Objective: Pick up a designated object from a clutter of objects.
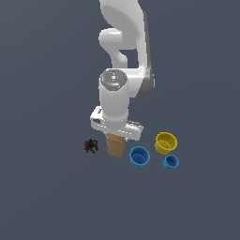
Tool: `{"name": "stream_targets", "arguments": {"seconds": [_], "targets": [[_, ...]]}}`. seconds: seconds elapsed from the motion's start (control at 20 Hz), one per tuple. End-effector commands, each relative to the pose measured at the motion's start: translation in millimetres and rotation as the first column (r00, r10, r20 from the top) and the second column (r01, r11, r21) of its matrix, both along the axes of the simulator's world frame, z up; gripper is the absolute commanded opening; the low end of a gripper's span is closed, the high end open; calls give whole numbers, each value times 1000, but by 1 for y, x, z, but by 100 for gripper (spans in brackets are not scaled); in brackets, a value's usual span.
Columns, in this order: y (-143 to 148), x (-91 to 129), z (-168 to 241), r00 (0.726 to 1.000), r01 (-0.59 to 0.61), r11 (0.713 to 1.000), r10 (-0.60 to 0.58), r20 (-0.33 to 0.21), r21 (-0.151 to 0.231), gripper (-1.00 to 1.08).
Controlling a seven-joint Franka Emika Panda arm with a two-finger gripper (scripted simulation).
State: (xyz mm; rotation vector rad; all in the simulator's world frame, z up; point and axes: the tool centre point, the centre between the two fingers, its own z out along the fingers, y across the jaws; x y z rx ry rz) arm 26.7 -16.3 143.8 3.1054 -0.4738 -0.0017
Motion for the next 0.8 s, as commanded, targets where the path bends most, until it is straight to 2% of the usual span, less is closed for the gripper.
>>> {"name": "stream_targets", "arguments": {"seconds": [0.0,0.75], "targets": [[0,1,-1,1000,0,1000,0,1,0,-100],[-1,-2,10,1000,0,1000,0,1,0,-100]]}}
